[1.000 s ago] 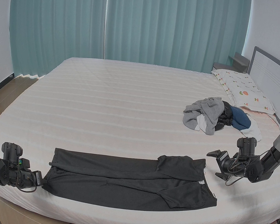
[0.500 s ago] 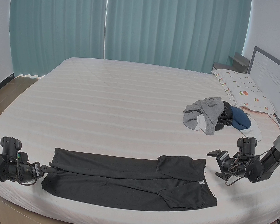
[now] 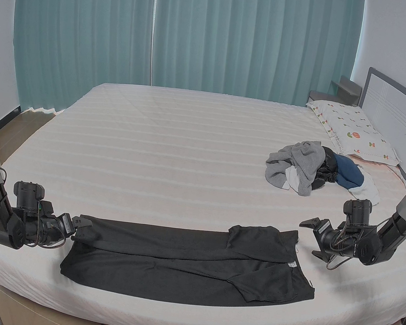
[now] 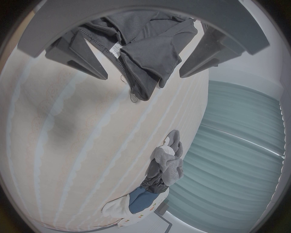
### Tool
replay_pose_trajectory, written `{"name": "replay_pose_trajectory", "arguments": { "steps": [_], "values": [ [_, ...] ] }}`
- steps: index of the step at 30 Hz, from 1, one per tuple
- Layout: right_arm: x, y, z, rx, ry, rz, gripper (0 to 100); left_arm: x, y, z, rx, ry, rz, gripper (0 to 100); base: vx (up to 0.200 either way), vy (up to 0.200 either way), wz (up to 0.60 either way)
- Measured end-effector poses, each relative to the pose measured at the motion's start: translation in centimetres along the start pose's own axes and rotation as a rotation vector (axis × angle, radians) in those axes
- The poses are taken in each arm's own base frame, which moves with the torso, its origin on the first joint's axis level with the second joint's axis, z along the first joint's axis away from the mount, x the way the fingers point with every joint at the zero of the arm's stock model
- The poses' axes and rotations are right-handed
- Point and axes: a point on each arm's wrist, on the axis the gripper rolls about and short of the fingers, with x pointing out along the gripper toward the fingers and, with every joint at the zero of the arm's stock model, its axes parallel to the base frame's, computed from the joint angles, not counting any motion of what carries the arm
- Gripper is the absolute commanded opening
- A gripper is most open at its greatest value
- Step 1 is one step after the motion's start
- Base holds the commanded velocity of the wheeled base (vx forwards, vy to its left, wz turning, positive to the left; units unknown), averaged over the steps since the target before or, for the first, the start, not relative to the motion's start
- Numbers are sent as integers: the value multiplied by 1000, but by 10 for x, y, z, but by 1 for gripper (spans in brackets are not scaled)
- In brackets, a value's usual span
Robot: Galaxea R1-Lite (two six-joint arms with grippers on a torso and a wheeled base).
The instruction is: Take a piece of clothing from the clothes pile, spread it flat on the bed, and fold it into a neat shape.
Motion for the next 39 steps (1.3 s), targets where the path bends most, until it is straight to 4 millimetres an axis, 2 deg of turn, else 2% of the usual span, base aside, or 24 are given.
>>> {"name": "replay_pose_trajectory", "arguments": {
  "steps": [6, 16, 17, 39],
  "values": [
    [0, 0, -2, -5, 5, -1, 100, 13, 5, -11, 73, 44, 15, 100, 0, 0, 0],
    [2, 0, -5, -11, 14, -5, 100, 19, 5, -19, 113, 41, 79, 100, 0, 0, 0],
    [3, 0, -5, -12, 14, -6, 100, 19, 4, -19, 115, 40, 78, 0, 0, 0, 0],
    [3, -2, -5, -13, 15, -10, 100, 19, -2, -15, 125, 13, 87, 0, 0, 0, 0]
  ]
}}
